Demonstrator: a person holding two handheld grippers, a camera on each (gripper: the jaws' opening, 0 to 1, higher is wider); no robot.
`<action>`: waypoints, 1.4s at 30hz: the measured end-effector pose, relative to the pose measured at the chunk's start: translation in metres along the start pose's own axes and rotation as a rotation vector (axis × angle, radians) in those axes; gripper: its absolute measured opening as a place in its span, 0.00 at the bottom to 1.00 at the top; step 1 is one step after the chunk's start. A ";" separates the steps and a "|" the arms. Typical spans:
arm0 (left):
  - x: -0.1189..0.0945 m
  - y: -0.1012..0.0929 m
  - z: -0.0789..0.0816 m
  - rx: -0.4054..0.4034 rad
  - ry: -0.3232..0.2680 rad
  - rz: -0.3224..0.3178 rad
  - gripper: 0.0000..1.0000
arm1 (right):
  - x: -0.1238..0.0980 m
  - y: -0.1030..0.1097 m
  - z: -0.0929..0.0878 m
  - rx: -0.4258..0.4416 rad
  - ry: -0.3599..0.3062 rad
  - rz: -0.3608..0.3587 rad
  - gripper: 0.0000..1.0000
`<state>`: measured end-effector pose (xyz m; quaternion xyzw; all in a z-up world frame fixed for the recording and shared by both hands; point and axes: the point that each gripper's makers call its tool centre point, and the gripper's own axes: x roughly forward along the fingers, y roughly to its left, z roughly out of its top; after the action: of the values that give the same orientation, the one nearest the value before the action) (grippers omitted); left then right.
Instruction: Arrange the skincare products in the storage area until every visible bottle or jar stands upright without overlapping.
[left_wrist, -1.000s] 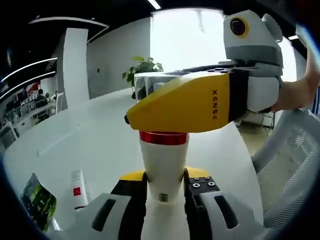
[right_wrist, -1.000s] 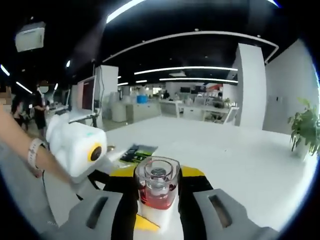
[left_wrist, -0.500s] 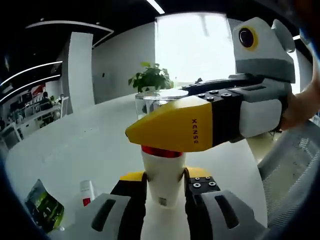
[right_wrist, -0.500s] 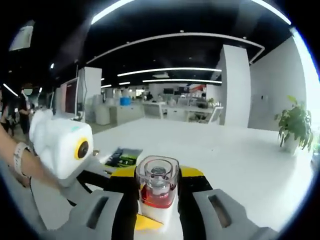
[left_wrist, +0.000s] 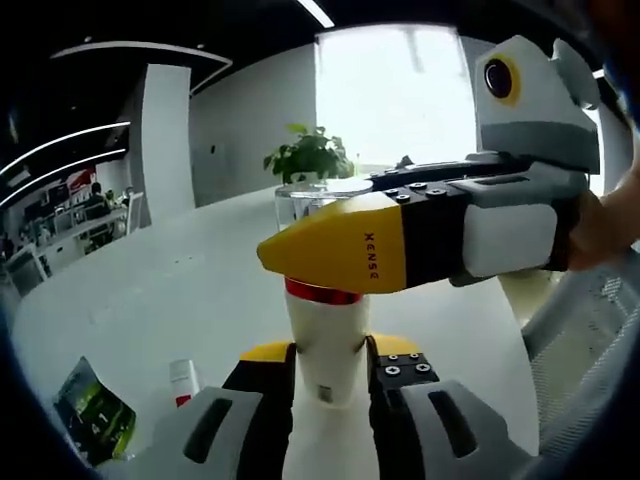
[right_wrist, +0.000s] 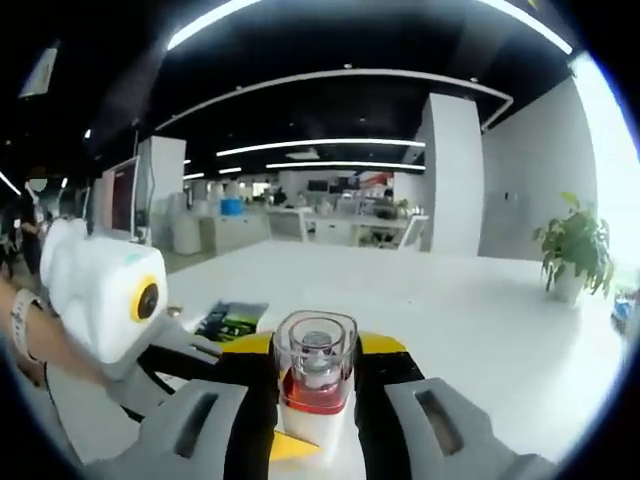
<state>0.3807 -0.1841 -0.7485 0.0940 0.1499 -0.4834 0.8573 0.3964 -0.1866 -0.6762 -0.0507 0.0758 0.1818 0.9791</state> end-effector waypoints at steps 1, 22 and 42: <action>0.000 0.000 0.000 -0.001 0.000 0.001 0.27 | 0.000 0.000 0.000 -0.002 0.000 0.000 0.28; -0.002 -0.001 0.002 0.008 0.001 0.007 0.27 | -0.019 -0.004 -0.001 0.031 0.016 0.037 0.44; -0.010 0.001 -0.002 0.025 0.027 0.017 0.25 | -0.061 -0.020 -0.030 0.029 0.113 0.019 0.43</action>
<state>0.3768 -0.1750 -0.7467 0.1123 0.1545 -0.4766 0.8581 0.3433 -0.2308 -0.6941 -0.0459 0.1342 0.1869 0.9721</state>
